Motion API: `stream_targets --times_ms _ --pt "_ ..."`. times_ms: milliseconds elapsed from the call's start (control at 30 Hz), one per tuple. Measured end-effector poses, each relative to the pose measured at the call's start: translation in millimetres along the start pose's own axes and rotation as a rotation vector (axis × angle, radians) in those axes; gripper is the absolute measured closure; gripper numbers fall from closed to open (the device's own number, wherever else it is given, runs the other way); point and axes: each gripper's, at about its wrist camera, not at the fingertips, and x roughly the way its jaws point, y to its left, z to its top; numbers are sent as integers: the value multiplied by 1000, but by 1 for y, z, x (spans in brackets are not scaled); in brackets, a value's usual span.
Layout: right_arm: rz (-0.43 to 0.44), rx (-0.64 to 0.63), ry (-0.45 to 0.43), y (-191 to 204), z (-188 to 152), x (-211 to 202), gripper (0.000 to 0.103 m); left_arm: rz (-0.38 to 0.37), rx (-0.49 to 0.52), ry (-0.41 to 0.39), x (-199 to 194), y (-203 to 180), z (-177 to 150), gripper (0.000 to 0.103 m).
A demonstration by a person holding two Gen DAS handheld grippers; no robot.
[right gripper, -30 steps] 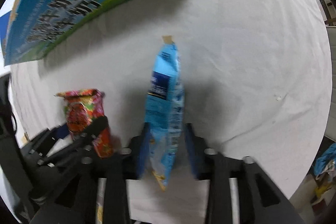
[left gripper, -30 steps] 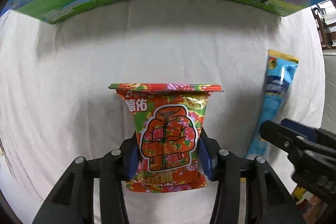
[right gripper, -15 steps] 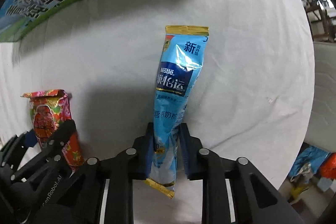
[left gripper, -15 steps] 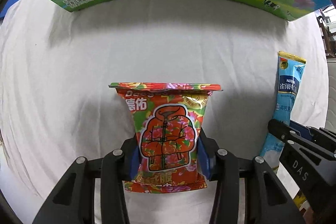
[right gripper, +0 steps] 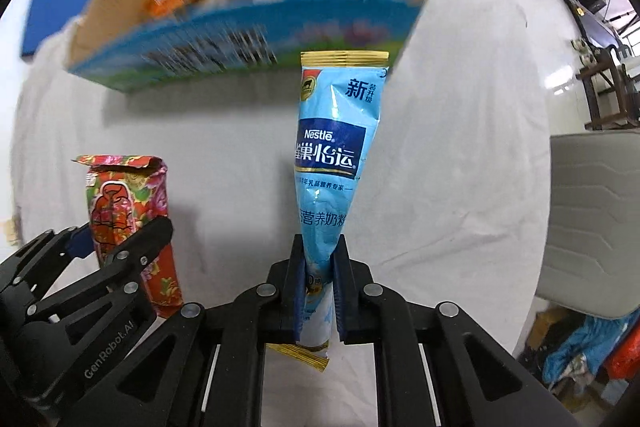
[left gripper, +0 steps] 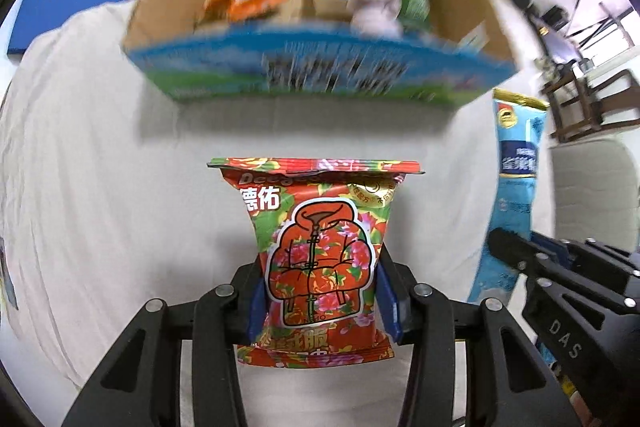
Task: Organize soft objects
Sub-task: 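Lower both items into the box and open both tools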
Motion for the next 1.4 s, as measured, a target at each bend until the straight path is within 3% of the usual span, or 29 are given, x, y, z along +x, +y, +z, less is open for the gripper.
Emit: stream_targets --times_ms 167,400,533,733,933,1200,1400 --pt "60 -16 -88 20 -10 -53 91 -49 13 -78 -52 6 32 61" --pt "63 -48 -218 39 44 -121 91 -31 39 -156 -71 23 117 61" --pt "49 -32 -234 32 87 -127 91 -3 34 -148 -61 33 158 61" --pt "24 29 -205 20 146 -98 91 -26 -40 -48 -21 59 202 61" --pt "-12 84 -149 22 189 -37 91 -66 -122 48 26 76 215 61" --pt "-44 47 -55 21 195 27 90 -63 -112 136 64 69 213 60" --pt "-35 47 -16 16 189 36 82 -66 -117 136 64 66 212 51"
